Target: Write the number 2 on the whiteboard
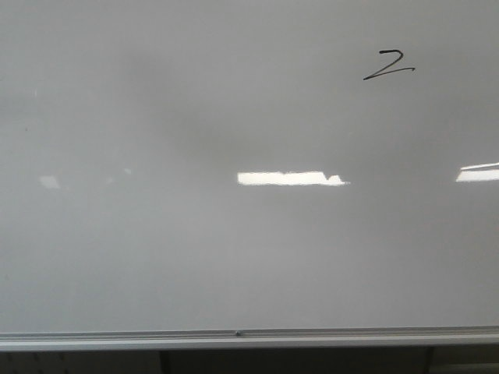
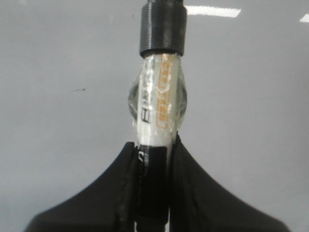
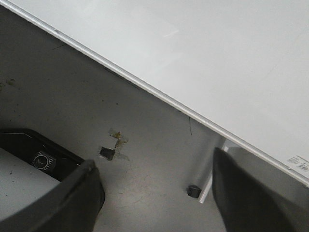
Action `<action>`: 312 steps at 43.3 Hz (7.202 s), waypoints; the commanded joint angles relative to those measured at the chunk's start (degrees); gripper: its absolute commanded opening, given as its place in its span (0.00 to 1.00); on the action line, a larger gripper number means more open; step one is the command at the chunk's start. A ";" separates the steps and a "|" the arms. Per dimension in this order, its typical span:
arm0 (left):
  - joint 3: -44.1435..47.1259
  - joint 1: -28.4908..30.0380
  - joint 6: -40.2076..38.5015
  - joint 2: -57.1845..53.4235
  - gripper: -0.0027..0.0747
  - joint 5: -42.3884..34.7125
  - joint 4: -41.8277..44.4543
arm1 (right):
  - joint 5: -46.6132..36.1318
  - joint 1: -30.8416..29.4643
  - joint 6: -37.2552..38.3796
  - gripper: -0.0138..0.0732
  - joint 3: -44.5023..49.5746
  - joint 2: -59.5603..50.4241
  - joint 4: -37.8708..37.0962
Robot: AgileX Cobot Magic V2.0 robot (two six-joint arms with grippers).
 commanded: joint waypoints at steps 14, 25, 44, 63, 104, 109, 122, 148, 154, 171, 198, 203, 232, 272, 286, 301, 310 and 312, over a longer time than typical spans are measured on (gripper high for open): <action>-1.55 -0.41 -0.08 12.07 0.07 -26.94 4.49 | -3.54 -0.30 -0.06 0.76 -1.77 -0.29 -0.38; -3.26 1.92 0.60 17.33 0.08 -29.03 3.35 | -3.54 -0.30 -0.06 0.76 -1.77 -0.29 -0.38; -5.37 3.71 2.67 20.89 0.36 -28.61 3.06 | -3.84 -0.30 -0.06 0.76 -1.77 -0.29 0.16; -11.32 2.00 2.67 8.21 0.59 -2.92 3.46 | -6.09 -0.30 8.35 0.76 -1.77 -0.29 0.43; -11.65 -24.34 3.66 -29.14 0.59 45.27 1.02 | -6.52 -0.30 13.46 0.76 5.18 -24.30 1.53; -10.68 -24.34 2.58 -29.14 0.59 43.77 0.91 | -6.10 -0.30 13.46 0.76 5.25 -24.70 1.53; -10.52 -24.34 2.69 -29.14 0.33 43.23 1.02 | -5.53 -0.30 13.46 0.53 5.25 -24.70 1.53; -10.52 -24.34 2.81 -29.14 0.01 43.35 1.02 | -5.65 -0.30 13.41 0.08 5.25 -24.70 1.59; -10.52 -24.34 2.81 -29.14 0.01 43.35 1.02 | -5.60 -0.30 13.41 0.08 5.25 -24.70 1.58; -10.38 -22.37 2.81 -30.23 0.01 43.34 0.90 | -5.60 -0.30 13.41 0.08 5.25 -24.70 1.58; 28.20 3.84 14.61 -60.38 0.01 9.11 -5.95 | -5.44 -0.30 13.41 0.08 5.25 -24.70 1.58; 33.55 6.34 14.61 -64.62 0.01 6.78 -8.19 | -5.44 -0.30 13.41 0.08 5.25 -24.70 1.58; 41.99 3.78 14.75 -68.88 0.01 -5.18 -8.19 | -5.45 -0.30 13.41 0.08 5.25 -24.65 1.58; 41.99 3.78 14.75 -68.68 0.01 -5.18 -8.19 | -5.45 -0.30 13.41 0.08 5.25 -24.65 1.58; 41.99 3.78 14.75 -68.68 0.01 -5.10 -8.19 | -24.43 -8.39 13.33 0.08 19.09 -34.48 -0.34; 41.99 3.78 14.75 -68.68 0.01 -5.10 -8.19 | -57.96 -14.61 13.39 0.08 48.16 -46.43 -0.83; 41.99 3.78 14.75 -68.68 0.01 -5.10 -8.19 | -67.87 -16.49 13.39 0.08 56.11 -47.35 -0.78; 41.99 3.78 14.75 -68.68 0.01 -5.10 -8.19 | -69.48 -16.28 13.39 0.08 57.29 -47.40 -0.78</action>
